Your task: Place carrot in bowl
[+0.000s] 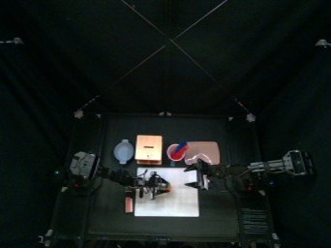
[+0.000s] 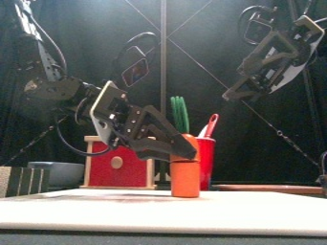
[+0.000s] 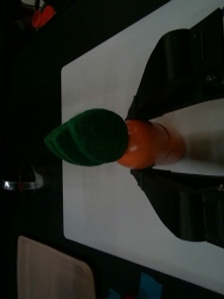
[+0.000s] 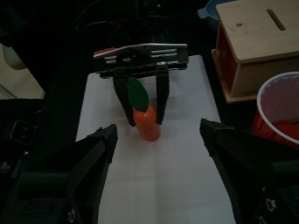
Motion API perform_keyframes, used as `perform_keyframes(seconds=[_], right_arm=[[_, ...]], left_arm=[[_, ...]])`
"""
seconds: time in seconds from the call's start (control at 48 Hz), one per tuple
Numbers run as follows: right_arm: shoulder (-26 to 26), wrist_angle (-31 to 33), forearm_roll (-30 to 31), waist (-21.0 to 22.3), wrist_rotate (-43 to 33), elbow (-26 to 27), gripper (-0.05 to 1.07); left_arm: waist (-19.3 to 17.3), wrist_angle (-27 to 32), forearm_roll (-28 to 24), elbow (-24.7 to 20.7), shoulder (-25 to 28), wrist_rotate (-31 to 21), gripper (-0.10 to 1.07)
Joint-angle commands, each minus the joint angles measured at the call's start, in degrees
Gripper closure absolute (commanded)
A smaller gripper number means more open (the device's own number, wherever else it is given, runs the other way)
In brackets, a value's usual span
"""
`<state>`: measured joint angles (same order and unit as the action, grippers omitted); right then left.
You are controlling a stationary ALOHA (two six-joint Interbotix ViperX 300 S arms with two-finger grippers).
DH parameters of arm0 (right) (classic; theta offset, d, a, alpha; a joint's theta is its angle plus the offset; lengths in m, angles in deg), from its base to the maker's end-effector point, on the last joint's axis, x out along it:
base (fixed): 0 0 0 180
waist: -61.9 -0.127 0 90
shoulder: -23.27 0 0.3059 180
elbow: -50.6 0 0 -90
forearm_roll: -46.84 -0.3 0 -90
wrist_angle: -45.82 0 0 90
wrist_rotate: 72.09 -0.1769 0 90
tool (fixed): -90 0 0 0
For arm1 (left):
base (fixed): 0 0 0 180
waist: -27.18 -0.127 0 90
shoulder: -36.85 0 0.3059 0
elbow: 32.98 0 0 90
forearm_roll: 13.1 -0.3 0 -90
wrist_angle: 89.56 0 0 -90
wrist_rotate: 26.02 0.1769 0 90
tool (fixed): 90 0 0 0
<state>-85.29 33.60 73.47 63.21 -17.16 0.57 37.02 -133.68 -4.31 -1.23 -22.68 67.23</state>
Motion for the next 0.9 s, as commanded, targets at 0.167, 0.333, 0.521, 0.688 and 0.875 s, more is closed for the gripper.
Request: perform_keyframes(seconds=[0.167, 0.333, 0.521, 0.688, 0.875], right_arm=[[-0.8, -0.2, -0.1, 0.1, -0.1, 0.5, 0.0], [-0.8, -0.2, -0.1, 0.1, 0.0, 0.5, 0.0], [-0.8, -0.2, -0.1, 0.0, 0.0, 0.5, 0.0], [-0.8, -0.2, -0.1, 0.0, 0.0, 0.5, 0.0], [-0.7, -0.2, -0.1, -0.2, -0.1, 0.5, 0.0]], left_arm=[[-0.4, -0.3, 0.0, -0.8, -4.9, 1.2, 0.31], [-0.9, -0.3, 0.0, 1.3, -11.5, 2.5, 0.31], [-2.1, -0.3, 0.0, 5.2, -19.4, 2.8, 0.31], [-5.2, 0.1, 0.1, 10.1, -26.3, 2.6, 0.31], [-9.6, 0.1, 0.1, 15.4, -33.0, 2.6, 0.31]])
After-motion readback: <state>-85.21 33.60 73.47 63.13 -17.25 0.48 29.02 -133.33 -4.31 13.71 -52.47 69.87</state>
